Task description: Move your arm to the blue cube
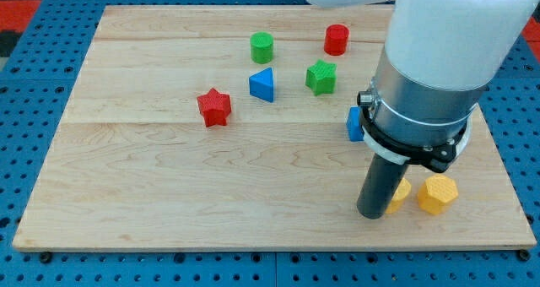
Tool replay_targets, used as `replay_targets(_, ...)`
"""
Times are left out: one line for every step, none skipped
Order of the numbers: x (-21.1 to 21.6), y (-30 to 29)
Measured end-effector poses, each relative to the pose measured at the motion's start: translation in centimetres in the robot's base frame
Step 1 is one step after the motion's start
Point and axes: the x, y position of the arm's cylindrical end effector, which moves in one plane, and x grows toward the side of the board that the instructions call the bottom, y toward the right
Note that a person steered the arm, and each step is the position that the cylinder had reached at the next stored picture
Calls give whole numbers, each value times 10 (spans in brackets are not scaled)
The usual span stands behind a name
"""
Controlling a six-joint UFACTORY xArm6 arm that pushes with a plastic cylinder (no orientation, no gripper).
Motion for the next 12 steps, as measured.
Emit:
replay_targets(0,2)
replay_targets(0,10)
replay_targets(0,18)
replay_targets(0,18)
replay_targets(-1,-10)
replay_targets(-23,-46)
replay_targets(-56,-60)
replay_targets(-91,-60)
replay_targets(-114,-47)
replay_targets(-129,-25)
replay_targets(-135,-2)
replay_targets(-135,22)
